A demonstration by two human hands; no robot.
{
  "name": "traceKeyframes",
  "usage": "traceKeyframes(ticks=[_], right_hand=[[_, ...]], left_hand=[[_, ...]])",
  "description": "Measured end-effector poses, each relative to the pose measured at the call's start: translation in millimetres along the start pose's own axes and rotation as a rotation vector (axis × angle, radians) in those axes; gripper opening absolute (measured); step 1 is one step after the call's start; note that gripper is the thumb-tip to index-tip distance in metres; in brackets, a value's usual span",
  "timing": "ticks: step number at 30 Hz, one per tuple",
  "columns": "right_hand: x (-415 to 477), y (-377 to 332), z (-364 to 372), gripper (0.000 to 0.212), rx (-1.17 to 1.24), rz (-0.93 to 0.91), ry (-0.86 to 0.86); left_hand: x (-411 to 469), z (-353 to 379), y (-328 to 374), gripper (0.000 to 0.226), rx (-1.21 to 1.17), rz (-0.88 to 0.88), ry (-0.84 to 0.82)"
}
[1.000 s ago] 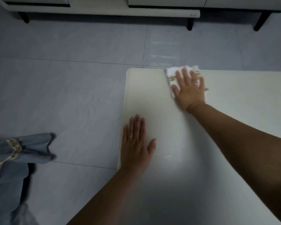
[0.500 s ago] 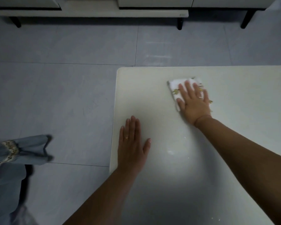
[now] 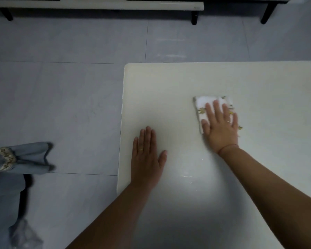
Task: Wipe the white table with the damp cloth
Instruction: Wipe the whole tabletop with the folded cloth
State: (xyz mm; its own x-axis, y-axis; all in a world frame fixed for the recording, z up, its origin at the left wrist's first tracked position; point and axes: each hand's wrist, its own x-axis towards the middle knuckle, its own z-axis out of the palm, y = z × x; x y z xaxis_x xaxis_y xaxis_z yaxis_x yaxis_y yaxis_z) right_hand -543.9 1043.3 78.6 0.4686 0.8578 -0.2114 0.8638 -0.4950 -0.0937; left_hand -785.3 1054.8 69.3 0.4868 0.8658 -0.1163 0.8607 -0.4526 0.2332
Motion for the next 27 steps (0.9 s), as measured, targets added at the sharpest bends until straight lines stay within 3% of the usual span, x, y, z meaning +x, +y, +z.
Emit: traceKeyframes(ticks=[2, 4, 7, 10, 12, 14, 17, 21, 25, 27], right_hand=[[-6.7, -9.6, 1.7, 0.056, 0.106, 0.183, -0.018], [-26.9, -42.8, 9.1, 0.058, 0.132, 0.207, -0.024], [-72.3, -78.0, 24.5, 0.059, 0.039, -0.077, -0.029], [-81.3, -51.5, 21.0, 0.063, -0.057, -0.257, -0.058], [-71.1, -18.3, 14.8, 0.064, -0.06, -0.167, -0.023], [-61.2, 5.1, 9.3, 0.058, -0.004, 0.038, -0.03], [-72.9, -23.0, 10.4, 0.057, 0.122, 0.222, -0.041], [-131.7, -74.1, 23.9, 0.058, 0.032, -0.054, -0.07], [-112.5, -65.6, 13.2, 0.067, 0.045, -0.025, 0.012], [-103.4, -67.0, 13.6, 0.069, -0.017, -0.137, -0.039]], left_hand=[[0.4, 0.0, 0.0, 0.068, 0.005, 0.0, 0.005], [-0.5, -1.0, 0.7, 0.068, 0.01, 0.0, 0.009], [-1.0, -4.1, 0.9, 0.069, 0.001, 0.01, 0.012], [-9.4, -6.4, 1.0, 0.071, -0.027, -0.017, 0.011], [-21.3, -6.7, 3.8, 0.07, -0.032, -0.009, 0.012], [-35.9, -4.9, 7.9, 0.069, -0.039, 0.021, 0.002], [-56.2, 1.6, 14.3, 0.069, -0.041, 0.046, -0.011], [-70.6, 7.7, 17.2, 0.067, -0.021, 0.05, -0.022], [-69.4, 10.4, 16.2, 0.068, 0.0, 0.056, -0.029], [-69.6, 11.9, 16.2, 0.069, 0.007, 0.046, -0.033]])
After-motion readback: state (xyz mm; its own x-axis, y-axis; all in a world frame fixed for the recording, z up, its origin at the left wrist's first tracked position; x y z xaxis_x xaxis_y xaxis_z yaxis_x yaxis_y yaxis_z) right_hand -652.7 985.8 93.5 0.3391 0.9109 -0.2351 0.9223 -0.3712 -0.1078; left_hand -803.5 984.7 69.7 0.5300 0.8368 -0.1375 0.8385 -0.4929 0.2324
